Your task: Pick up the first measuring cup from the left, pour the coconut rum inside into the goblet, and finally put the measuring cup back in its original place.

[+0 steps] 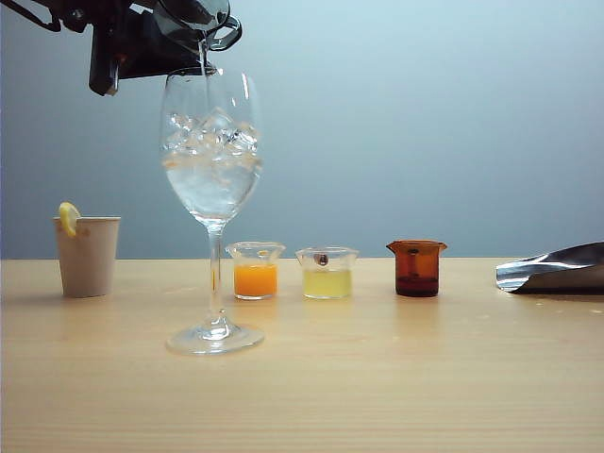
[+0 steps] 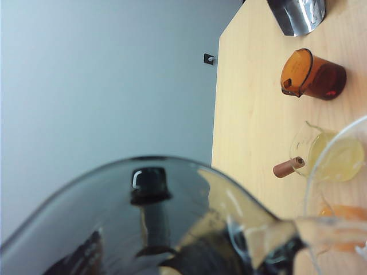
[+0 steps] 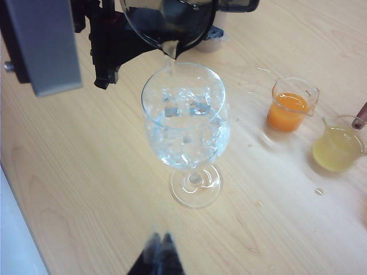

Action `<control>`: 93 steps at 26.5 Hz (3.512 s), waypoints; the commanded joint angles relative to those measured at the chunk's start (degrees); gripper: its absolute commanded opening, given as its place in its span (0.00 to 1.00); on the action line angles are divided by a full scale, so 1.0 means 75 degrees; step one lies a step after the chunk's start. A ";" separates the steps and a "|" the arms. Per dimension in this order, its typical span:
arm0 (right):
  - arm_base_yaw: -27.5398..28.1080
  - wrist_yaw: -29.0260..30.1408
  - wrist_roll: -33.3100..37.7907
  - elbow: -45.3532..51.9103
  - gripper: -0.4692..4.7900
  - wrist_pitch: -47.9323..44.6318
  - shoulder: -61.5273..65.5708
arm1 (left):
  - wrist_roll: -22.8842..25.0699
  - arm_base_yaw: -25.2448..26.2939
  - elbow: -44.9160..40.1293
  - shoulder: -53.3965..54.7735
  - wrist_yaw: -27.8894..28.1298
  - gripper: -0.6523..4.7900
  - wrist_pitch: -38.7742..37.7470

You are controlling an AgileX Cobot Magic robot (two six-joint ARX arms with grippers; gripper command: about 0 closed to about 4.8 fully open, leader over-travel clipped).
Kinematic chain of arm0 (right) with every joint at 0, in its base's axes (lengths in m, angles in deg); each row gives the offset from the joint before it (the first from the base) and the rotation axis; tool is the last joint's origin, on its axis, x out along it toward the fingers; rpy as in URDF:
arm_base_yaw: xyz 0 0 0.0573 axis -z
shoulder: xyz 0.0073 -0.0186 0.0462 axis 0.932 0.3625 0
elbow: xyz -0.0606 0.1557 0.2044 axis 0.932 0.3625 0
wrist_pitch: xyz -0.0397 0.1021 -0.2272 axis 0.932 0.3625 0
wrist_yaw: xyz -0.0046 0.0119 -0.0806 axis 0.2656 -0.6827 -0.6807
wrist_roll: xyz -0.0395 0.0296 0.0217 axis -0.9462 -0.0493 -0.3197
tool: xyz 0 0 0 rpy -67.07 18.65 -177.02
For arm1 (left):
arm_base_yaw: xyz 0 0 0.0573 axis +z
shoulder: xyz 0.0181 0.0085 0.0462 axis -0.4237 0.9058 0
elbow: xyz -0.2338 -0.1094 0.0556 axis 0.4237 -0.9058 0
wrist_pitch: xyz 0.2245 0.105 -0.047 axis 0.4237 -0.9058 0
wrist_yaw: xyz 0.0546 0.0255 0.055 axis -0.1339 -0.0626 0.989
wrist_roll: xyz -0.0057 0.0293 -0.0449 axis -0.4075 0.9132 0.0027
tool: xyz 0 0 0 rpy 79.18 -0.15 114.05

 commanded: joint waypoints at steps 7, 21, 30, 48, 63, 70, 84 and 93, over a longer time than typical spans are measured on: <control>-0.0009 0.0012 0.0184 -0.0017 0.07 0.0076 -0.0023 | -0.0020 -0.0012 0.0041 -0.0032 -0.0035 0.50 0.0213; -0.0006 0.0006 0.0175 -0.0017 0.07 0.0079 -0.0023 | 0.0233 -0.0009 0.0041 -0.0020 -0.0035 0.50 0.0364; -0.0006 0.0009 0.0146 -0.0017 0.07 0.0064 -0.0026 | 0.0927 -0.0009 0.0041 -0.0020 -0.0035 0.43 0.0347; -0.0003 0.0006 0.0146 -0.0017 0.07 0.0070 -0.0026 | 0.1035 -0.0009 0.0041 -0.0020 -0.0038 0.43 0.0195; 0.0047 -0.3410 0.0752 -0.0020 0.07 -0.0481 0.0052 | 0.1918 -0.0009 0.0041 -0.0020 -0.0061 0.38 0.0038; 0.0044 -0.3413 0.0752 -0.0020 0.07 -0.0481 0.0052 | 0.2433 -0.0015 0.0041 -0.0038 -0.0184 0.38 -0.0137; 0.0044 -0.3410 0.0752 -0.0020 0.07 -0.0481 0.0052 | 0.3299 -0.0023 0.0041 -0.0038 -0.0405 0.38 -0.0058; 0.0044 -0.3413 0.0752 -0.0020 0.07 -0.0481 0.0052 | 0.3395 -0.0026 0.0041 -0.0038 -0.0428 0.39 -0.0058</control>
